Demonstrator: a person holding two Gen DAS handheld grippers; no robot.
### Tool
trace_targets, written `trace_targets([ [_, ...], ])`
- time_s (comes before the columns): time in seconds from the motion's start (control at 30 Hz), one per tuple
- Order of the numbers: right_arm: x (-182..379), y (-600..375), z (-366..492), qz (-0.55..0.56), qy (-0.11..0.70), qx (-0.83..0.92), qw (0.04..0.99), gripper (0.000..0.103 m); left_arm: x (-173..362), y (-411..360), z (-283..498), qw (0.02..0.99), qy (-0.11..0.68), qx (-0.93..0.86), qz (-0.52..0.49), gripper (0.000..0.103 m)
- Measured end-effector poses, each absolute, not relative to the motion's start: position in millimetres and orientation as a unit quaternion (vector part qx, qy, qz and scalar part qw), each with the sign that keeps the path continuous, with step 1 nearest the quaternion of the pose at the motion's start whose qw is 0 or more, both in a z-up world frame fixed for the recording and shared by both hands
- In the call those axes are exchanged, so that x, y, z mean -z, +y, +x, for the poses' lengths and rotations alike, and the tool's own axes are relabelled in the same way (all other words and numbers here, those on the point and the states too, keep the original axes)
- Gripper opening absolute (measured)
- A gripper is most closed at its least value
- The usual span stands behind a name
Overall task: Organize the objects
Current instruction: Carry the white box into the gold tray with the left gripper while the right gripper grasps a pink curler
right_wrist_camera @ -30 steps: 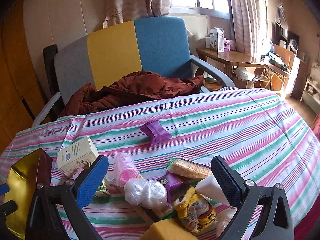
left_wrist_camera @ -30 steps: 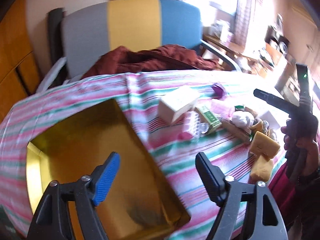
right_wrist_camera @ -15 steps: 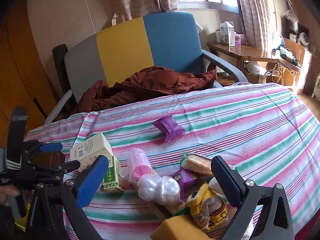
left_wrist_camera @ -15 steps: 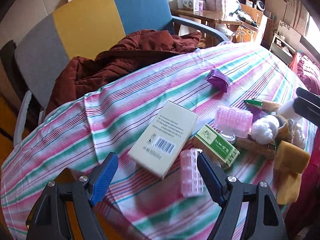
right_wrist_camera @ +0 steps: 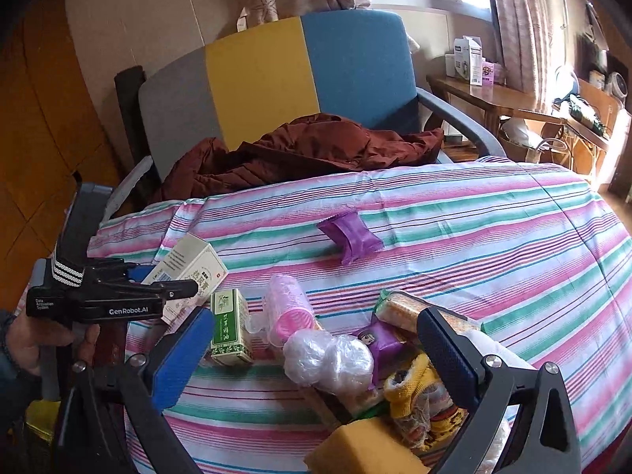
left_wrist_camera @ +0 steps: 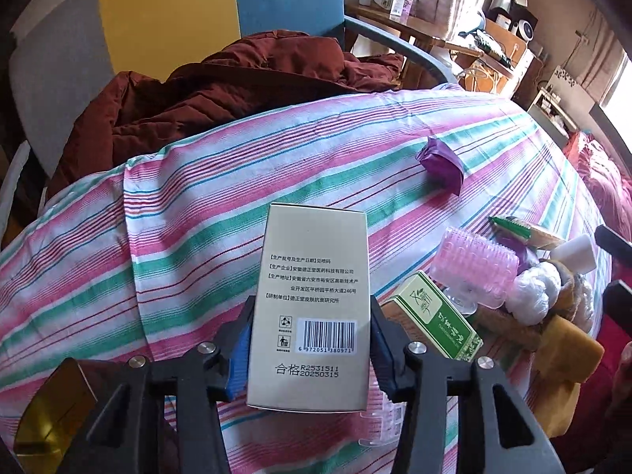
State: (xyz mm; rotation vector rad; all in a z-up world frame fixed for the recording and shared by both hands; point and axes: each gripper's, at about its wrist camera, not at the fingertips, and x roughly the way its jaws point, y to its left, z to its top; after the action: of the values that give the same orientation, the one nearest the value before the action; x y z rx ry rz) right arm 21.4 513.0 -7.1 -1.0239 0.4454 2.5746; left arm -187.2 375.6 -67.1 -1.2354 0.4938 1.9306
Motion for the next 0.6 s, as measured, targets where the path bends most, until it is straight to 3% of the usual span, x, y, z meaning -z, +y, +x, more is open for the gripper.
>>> trace_targets([
  [0.27, 15.5, 459.9, 1.2, -0.393, 0.087, -0.914, 0.056, 0.103, 12.8, 300.5, -163.5, 0.389, 0.116, -0.788, -0.463, 0.051],
  [0.6, 59.8, 388.6, -79.9, -0.495, -0.097, -0.861, -0.066, 0.101, -24.5, 172.9, -122.8, 0.358, 0.027, -0.818, -0.450, 0.051],
])
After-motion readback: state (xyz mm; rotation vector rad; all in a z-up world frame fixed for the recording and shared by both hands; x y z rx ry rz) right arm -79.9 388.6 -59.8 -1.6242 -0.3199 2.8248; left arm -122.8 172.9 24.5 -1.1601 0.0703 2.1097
